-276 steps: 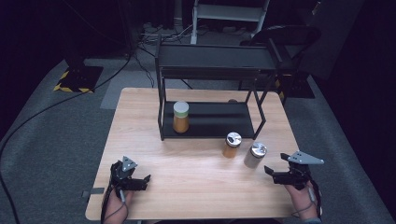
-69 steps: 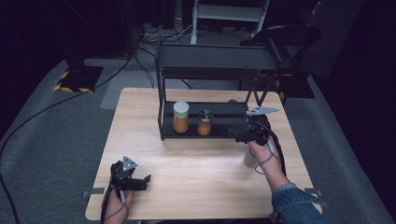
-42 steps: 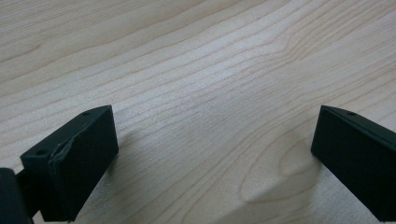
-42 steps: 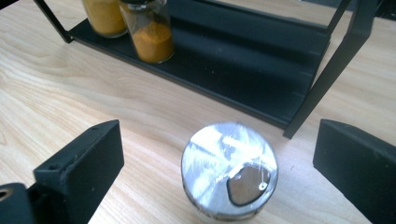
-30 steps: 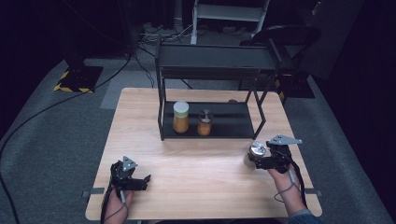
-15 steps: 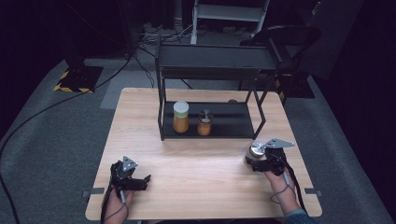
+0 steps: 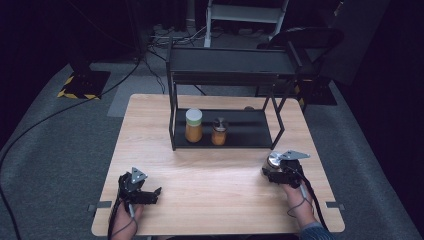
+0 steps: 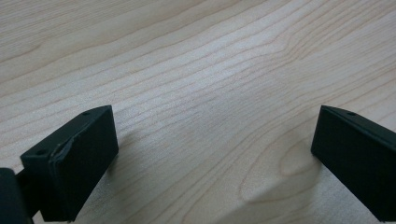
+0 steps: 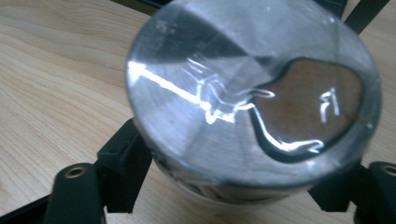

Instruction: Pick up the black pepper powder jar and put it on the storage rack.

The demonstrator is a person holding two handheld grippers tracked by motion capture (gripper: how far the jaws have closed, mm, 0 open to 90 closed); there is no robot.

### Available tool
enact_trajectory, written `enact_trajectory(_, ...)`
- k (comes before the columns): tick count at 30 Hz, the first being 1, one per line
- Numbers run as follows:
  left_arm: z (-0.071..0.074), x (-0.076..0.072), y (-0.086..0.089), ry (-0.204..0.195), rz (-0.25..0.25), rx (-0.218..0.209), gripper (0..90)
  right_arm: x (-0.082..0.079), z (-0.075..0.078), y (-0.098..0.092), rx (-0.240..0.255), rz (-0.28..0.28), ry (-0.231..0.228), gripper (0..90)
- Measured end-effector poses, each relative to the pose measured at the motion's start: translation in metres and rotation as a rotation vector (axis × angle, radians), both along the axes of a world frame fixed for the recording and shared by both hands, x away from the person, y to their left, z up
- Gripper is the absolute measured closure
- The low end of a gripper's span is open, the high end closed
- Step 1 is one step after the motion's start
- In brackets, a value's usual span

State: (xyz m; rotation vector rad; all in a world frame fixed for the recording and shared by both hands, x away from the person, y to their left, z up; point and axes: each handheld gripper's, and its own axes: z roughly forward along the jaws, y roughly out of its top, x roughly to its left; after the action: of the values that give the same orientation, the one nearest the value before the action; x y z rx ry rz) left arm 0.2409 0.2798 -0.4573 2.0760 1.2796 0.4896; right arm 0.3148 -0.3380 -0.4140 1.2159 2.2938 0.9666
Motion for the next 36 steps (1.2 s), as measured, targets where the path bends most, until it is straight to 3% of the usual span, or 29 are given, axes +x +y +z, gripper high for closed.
enact_trajectory(13, 0.000, 0.000, 0.000, 0.000, 0.000, 0.000, 0.6, 0.001, 0.010, 0.003, -0.034, 0.010, 0.005, 30.1)
enact_trajectory(23, 0.000, 0.000, 0.000, 0.000, 0.000, 0.000, 0.6, 0.002, 0.039, -0.002, -0.004, 0.004, -0.011, 30.1)
enact_trajectory(36, 0.000, 0.000, 0.000, 0.000, 0.000, 0.000, 0.6, 0.018, 0.076, 0.000, 0.021, -0.002, -0.022, 30.1)
